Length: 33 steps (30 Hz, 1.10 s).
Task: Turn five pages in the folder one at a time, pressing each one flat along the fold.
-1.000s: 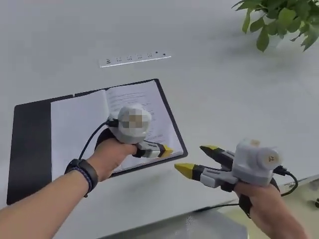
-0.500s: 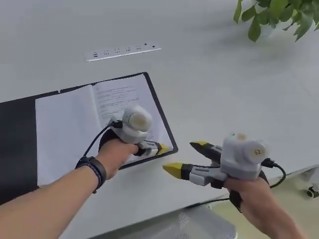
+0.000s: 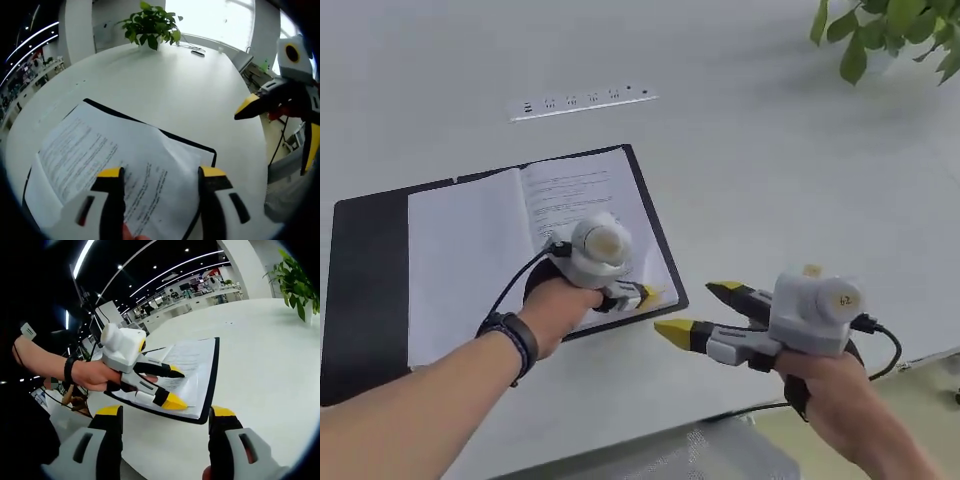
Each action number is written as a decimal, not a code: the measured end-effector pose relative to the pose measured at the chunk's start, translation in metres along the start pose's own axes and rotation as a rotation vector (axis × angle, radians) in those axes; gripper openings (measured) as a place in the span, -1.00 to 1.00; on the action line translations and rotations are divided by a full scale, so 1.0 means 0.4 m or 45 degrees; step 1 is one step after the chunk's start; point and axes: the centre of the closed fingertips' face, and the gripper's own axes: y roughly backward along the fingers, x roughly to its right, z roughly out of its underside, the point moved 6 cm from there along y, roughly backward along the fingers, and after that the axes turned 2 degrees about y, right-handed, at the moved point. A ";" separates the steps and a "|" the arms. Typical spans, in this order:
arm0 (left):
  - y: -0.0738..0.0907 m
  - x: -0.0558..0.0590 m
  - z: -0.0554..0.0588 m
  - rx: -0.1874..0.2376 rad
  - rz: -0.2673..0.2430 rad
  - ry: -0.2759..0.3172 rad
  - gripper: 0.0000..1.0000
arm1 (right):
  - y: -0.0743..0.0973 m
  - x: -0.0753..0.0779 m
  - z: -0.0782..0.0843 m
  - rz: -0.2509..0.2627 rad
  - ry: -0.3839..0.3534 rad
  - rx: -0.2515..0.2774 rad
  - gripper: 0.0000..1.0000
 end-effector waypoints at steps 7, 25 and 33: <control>-0.002 -0.001 -0.001 0.006 -0.003 0.006 0.17 | -0.048 0.066 -0.040 -0.001 -0.126 0.089 0.17; 0.001 -0.005 -0.001 -0.008 -0.007 0.003 0.18 | -0.245 0.124 -0.054 -0.099 -0.407 0.036 -0.27; 0.026 0.009 0.003 -0.025 0.017 0.030 0.25 | -0.235 0.121 -0.030 -0.098 -0.453 0.024 -0.51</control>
